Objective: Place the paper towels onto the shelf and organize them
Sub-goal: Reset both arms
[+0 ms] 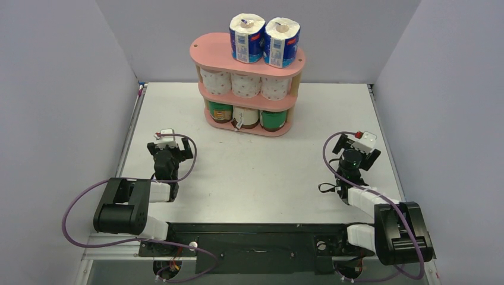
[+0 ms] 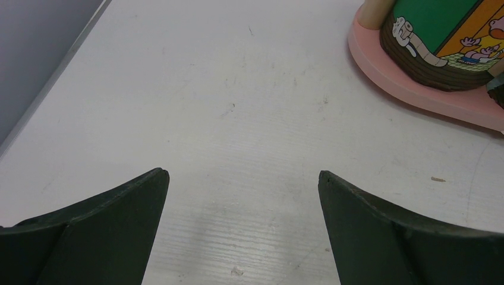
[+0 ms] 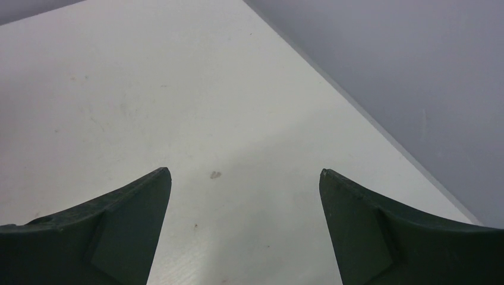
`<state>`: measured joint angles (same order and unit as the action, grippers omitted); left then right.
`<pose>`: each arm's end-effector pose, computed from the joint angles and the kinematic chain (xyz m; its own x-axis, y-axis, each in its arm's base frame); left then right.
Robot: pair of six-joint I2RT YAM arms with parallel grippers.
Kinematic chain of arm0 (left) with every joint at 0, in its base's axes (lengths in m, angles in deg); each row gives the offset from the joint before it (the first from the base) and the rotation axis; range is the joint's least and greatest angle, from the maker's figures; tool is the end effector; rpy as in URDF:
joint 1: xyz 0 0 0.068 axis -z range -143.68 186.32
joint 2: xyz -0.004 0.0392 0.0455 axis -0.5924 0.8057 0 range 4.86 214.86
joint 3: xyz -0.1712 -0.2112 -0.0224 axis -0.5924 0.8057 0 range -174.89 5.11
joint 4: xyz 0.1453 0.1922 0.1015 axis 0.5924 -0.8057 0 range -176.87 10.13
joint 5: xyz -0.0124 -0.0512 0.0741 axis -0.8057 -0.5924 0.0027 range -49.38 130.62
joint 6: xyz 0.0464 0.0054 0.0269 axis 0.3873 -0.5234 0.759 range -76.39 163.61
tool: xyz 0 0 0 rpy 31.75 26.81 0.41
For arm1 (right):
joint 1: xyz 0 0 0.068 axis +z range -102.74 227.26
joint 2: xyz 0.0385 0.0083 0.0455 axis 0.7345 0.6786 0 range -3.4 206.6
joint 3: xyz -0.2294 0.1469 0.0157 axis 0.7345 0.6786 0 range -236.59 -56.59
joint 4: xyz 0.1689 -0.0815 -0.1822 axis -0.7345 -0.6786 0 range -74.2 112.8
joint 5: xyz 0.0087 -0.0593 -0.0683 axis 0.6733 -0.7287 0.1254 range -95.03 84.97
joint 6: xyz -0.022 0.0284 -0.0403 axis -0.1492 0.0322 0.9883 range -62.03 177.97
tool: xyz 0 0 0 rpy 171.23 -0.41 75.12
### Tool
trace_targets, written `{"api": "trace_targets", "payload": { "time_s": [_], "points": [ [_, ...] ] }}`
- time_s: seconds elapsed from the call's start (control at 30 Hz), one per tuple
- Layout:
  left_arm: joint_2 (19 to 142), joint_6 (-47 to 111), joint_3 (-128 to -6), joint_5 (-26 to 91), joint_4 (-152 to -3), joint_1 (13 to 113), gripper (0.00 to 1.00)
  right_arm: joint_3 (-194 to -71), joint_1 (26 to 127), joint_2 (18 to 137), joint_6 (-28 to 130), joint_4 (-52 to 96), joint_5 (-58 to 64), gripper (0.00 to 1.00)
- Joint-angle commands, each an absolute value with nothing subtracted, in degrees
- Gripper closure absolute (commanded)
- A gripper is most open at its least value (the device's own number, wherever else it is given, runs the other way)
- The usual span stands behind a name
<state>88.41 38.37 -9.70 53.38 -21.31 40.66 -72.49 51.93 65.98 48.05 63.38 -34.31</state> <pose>0.2419 -0.0104 0.1501 -0.1623 -0.0770 -0.9837 -0.1584 0.9861 -0.0511 0.2241 0.0008 0.1759 -0.1496 0.1384 -0.9790 0.4364 0.8977 0.0602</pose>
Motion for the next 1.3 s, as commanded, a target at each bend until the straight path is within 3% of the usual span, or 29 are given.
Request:
{"api": "trace_targets", "payload": {
  "time_s": [0.0, 0.07, 0.27, 1.27],
  "points": [
    [88.80, 38.86, -9.76, 52.49, -17.82, 40.23, 0.04, -72.57, 50.43, 65.35, 46.64, 70.35, -38.09, 0.10],
    [88.80, 38.86, -9.76, 52.48, -17.83, 40.27, 0.04, -73.21, 50.89, 66.51, 47.11, 69.80, -36.99, 0.10],
    [88.73, 38.86, -9.74, 52.45, -17.88, 40.28, 0.04, -68.30, 51.43, 74.62, 48.18, 87.52, -36.28, 0.09],
    [88.80, 38.87, -9.74, 52.49, -17.87, 40.28, 0.04, -70.39, 51.22, 74.92, 48.83, 83.49, -33.50, 0.07]
  ]
}}
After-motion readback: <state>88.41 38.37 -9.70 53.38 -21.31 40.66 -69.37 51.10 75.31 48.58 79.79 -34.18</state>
